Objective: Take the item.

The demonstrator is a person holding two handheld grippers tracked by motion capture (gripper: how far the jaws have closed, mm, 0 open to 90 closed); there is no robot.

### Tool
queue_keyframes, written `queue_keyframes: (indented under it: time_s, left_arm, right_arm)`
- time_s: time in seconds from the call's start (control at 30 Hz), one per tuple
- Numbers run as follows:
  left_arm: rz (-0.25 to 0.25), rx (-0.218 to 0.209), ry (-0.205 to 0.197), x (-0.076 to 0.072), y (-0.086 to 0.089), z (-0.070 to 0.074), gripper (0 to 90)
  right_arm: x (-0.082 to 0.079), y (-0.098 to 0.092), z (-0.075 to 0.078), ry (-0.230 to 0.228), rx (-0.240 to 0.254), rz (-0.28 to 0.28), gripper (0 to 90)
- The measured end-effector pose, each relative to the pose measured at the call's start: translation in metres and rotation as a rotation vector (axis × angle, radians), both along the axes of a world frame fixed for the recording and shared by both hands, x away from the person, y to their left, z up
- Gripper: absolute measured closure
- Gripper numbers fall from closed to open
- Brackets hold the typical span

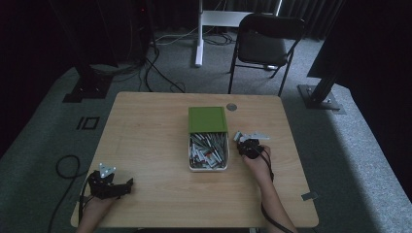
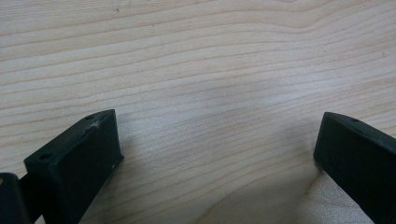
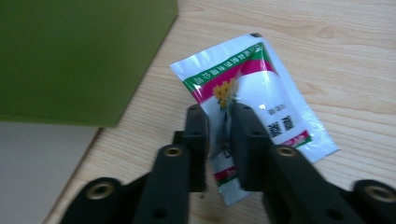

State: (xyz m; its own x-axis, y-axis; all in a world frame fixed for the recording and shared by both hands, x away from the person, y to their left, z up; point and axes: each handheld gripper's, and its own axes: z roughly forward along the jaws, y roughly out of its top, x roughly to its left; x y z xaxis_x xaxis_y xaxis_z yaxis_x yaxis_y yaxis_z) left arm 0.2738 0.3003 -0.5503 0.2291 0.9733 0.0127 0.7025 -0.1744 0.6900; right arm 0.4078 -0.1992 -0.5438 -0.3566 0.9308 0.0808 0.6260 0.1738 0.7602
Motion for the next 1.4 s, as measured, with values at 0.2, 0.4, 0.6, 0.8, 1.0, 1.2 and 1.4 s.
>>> queue_keyframes:
  time_s: [0.2, 0.4, 0.6, 0.8, 1.0, 1.2, 1.4]
  left_arm:
    - [0.000, 0.000, 0.000, 0.000, 0.000, 0.000, 1.3]
    - [0.000, 0.000, 0.000, 0.000, 0.000, 0.000, 1.3]
    - [0.000, 0.000, 0.000, 0.000, 0.000, 0.000, 1.3]
    - [0.000, 0.000, 0.000, 0.000, 0.000, 0.000, 1.3]
    - [0.000, 0.000, 0.000, 0.000, 0.000, 0.000, 1.3]
    - [0.000, 0.000, 0.000, 0.000, 0.000, 0.000, 1.3]
    - [0.000, 0.000, 0.000, 0.000, 0.000, 0.000, 1.3]
  right_arm:
    - [-0.007, -0.003, 0.009, -0.023, 0.030, 0.015, 67.8]
    - [-0.018, -0.016, 0.022, -0.065, 0.042, 0.000, 61.4]
    - [-0.028, -0.032, 0.026, -0.071, 0.034, -0.027, 53.8]
    - [-0.036, -0.045, 0.023, -0.057, 0.013, -0.053, 46.6]
    - [-0.046, -0.060, 0.020, -0.056, 0.017, -0.092, 40.5]
    - [-0.054, -0.071, 0.017, -0.047, 0.021, -0.122, 31.0]
    - [-0.061, -0.080, 0.011, -0.034, 0.011, -0.163, 20.8]
